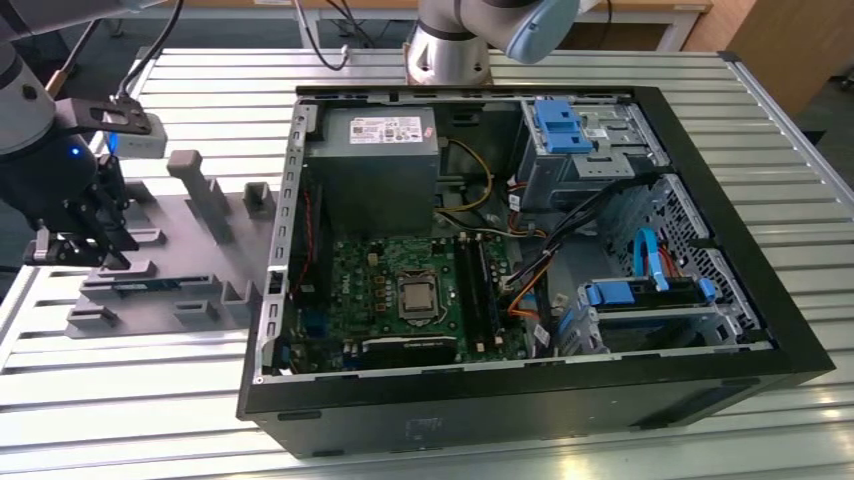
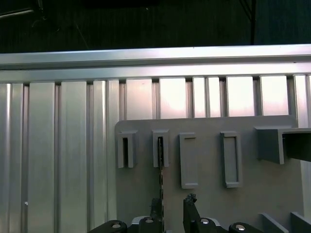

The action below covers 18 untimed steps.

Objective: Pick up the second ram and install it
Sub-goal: 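Pick up the second ram and move it above second insertion slot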

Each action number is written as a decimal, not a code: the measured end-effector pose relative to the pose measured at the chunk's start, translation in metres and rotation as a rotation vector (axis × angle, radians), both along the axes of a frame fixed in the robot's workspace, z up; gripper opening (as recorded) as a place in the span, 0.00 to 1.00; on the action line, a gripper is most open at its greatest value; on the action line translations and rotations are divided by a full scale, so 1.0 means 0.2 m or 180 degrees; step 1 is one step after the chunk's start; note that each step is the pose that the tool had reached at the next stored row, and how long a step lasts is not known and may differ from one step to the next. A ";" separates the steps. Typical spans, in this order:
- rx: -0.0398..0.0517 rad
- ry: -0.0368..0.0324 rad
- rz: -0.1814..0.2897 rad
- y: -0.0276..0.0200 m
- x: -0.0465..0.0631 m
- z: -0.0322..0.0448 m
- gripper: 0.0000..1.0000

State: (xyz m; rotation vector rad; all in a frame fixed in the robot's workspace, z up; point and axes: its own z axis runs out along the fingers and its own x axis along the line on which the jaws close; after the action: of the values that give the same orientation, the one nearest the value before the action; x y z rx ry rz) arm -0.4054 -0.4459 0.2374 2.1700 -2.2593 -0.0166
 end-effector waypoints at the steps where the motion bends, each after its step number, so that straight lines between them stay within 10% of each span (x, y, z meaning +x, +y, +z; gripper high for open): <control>1: 0.0000 0.0000 0.0000 0.000 0.00 0.000 0.32; 18: 0.0000 -0.0020 0.0000 -0.023 0.00 -0.060 0.32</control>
State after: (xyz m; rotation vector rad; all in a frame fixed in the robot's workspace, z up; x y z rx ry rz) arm -0.4053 -0.4506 0.2255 2.1734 -2.2625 -0.0098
